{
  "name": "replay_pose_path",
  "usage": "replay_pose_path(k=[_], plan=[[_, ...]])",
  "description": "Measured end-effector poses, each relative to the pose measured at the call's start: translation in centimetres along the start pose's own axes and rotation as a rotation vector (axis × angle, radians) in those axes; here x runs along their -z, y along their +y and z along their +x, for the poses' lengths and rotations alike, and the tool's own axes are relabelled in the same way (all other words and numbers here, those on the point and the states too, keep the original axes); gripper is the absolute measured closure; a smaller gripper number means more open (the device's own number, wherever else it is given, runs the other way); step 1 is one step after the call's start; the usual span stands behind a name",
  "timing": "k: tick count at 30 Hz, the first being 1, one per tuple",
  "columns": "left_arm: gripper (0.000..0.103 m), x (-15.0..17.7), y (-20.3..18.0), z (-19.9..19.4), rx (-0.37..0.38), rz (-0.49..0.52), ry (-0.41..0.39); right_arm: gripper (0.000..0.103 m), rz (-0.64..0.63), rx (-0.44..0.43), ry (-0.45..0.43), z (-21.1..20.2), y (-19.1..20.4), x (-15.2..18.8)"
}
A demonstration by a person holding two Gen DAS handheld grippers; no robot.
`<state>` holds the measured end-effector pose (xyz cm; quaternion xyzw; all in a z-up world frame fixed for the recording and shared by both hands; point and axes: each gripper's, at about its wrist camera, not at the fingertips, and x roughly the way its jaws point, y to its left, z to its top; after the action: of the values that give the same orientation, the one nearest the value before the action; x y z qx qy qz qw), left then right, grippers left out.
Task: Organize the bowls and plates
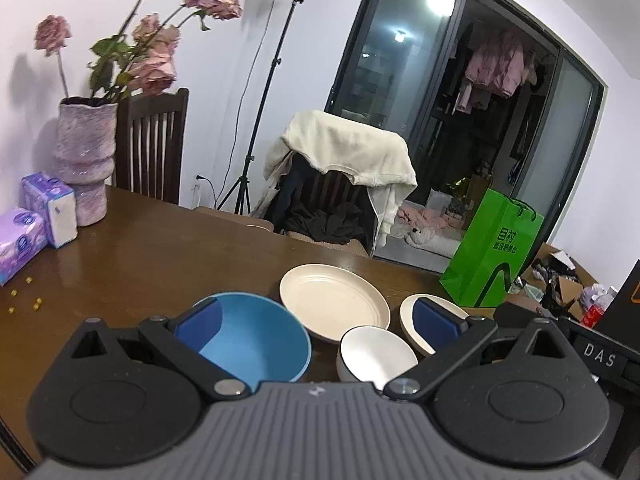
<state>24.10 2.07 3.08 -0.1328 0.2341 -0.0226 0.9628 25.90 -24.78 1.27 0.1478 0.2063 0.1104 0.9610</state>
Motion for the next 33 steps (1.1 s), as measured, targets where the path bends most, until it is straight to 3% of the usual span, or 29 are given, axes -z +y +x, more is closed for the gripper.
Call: replay_pose_path(k=[7, 20, 33], plan=[[0.0, -1.7, -0.4, 2.2, -0.016, -0.014, -0.034, 0.0, -0.006, -0.014, -0.019, 2.2, 0.4, -1.7], [0.0, -3.3, 0.0, 7.4, -0.047, -0.014, 0.016, 0.0, -0.028, 0.031, 0.058, 8.6, -0.1, -2.5], [0.0, -3.7, 0.5, 10.7, -0.077, 0.005, 0.057, 0.0, -0.003, 0.03, 0.116, 12.0, -1.1, -3.0]])
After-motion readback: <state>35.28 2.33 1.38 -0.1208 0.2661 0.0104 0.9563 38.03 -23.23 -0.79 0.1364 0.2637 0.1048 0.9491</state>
